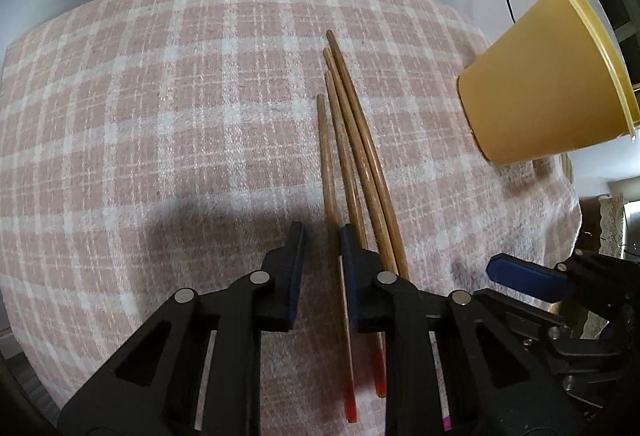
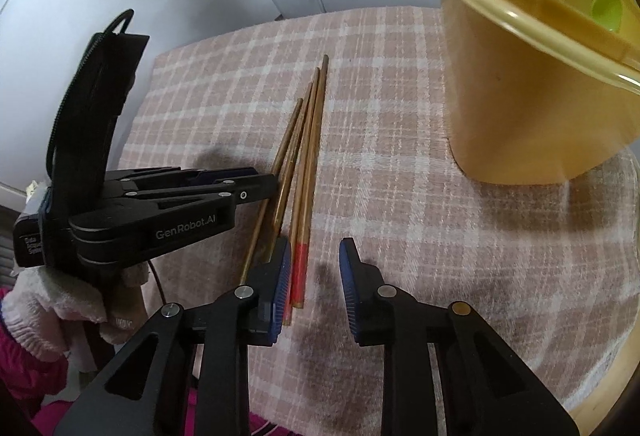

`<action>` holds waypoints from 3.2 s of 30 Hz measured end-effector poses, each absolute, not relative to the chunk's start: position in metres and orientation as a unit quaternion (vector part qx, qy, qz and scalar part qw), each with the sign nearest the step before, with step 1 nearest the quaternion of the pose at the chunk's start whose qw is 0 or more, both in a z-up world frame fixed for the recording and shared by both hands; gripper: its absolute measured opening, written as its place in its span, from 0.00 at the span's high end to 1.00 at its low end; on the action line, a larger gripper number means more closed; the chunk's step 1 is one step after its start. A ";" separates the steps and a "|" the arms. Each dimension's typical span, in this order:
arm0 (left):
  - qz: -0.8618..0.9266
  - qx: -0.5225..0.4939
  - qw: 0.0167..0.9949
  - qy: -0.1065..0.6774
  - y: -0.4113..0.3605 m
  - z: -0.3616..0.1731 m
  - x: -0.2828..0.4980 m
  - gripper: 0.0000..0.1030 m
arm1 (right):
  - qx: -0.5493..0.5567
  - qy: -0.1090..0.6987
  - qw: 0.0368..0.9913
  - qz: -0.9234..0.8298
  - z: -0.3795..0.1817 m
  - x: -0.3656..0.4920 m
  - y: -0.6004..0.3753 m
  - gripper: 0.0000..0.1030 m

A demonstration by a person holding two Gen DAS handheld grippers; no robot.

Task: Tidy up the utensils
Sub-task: 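Close the left tool on a red-tipped wooden chopstick, then close the right tool on another red-tipped wooden chopstick, then lift the wooden chopstick with the left tool while the right tool carries its chopstick to the container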

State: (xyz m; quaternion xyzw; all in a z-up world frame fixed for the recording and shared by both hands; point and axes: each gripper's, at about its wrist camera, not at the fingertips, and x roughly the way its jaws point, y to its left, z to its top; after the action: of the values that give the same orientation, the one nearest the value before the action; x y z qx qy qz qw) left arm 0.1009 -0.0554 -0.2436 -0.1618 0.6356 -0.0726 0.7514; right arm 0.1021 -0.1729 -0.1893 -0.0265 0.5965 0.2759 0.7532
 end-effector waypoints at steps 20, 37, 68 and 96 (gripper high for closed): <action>-0.024 -0.184 0.769 0.611 0.005 -0.262 0.081 0.94 | -0.077 0.603 0.747 0.271 -0.215 0.147 -0.119 0.89; -0.023 -0.205 0.765 0.610 0.053 -0.274 0.053 0.94 | -0.102 0.616 0.738 0.256 -0.231 0.182 -0.092 0.90; -0.011 -0.219 0.769 0.600 0.108 -0.243 0.186 0.97 | -0.104 0.640 0.726 0.229 -0.237 0.244 -0.054 0.96; -0.031 -0.195 0.844 0.499 0.084 -0.083 0.093 0.97 | -0.020 0.544 0.783 0.302 -0.127 0.155 -0.125 0.96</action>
State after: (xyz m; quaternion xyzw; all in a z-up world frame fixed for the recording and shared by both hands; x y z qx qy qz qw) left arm 0.0933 0.0835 -0.0831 -0.1949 0.4988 -0.0306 0.8440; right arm 0.1555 -0.1250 -0.1271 -0.0196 0.5439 0.3024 0.7825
